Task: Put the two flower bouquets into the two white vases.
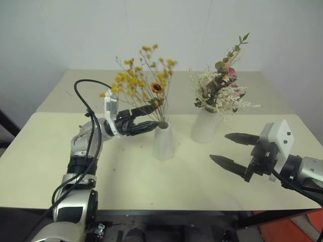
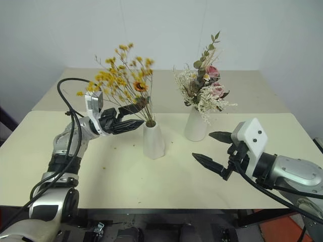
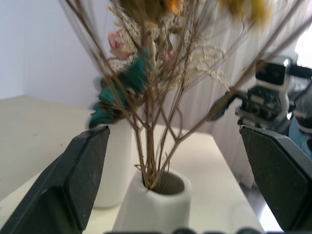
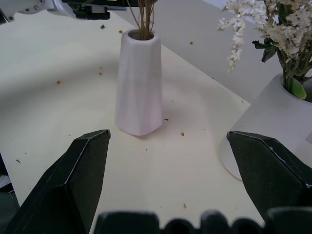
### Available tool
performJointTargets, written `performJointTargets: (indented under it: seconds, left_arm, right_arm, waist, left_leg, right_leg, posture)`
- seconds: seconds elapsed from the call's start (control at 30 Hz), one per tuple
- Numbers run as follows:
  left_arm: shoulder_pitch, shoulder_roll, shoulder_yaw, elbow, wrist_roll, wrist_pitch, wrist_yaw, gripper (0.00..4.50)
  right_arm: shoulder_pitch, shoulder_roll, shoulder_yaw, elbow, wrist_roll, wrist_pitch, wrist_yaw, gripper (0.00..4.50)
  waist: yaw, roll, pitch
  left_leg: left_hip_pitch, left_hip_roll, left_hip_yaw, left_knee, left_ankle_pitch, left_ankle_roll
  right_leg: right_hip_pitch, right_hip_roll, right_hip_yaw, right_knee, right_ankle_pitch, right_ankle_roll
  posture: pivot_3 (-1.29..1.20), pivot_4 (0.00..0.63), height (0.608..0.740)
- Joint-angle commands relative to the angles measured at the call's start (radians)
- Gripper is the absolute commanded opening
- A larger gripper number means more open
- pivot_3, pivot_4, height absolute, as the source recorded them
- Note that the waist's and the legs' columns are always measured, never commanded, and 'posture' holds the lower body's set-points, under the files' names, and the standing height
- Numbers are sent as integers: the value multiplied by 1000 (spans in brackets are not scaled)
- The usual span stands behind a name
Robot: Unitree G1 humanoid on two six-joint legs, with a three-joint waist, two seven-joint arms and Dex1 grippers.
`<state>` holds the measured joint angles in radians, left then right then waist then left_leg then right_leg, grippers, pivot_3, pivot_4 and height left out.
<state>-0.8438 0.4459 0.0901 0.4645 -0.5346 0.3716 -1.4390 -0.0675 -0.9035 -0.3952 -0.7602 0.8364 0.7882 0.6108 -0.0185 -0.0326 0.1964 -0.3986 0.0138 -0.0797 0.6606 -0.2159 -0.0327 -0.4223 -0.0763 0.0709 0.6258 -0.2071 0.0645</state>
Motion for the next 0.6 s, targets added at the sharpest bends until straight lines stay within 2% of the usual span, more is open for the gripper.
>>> performJointTargets:
  seconds: [0.03,0.3,0.4,0.5,0.6]
  left_arm:
    - [-23,52,-61,-76,64,-7,-6,4487]
    - [-73,138,-73,-93,131,-33,52,4487]
    - [-51,176,17,-76,70,-38,55,4487]
    - [23,265,115,-157,-64,66,-42,4487]
    - [102,362,143,-182,-42,97,-16,4487]
  right_arm:
    - [-18,-2,2,-3,-9,-33,9,4500]
    - [-27,0,13,6,-27,-34,9,4500]
    - [-16,2,2,-4,-26,-29,5,4500]
    - [6,-3,-28,-8,-19,-22,8,4500]
    - [36,-18,-78,13,-21,-21,32,4500]
  waist:
    - [1,0,0]
    - [-3,0,0]
    - [-7,0,0]
    - [-21,0,0]
    - [-24,0,0]
  left_leg:
    - [0,0,0,0,0,0]
    - [0,0,0,0,0,0]
    - [0,1,0,0,0,0]
    - [0,1,0,0,0,0]
    - [0,1,0,0,0,0]
  right_leg:
    - [0,0,0,0,0,0]
    - [0,0,0,0,0,0]
    - [-1,0,0,0,0,0]
    - [-1,0,0,0,0,0]
    - [-2,0,0,1,0,0]
  posture:
    - [0,150,740]
    - [0,150,740]
    - [0,150,740]
    - [0,150,740]
    - [0,150,740]
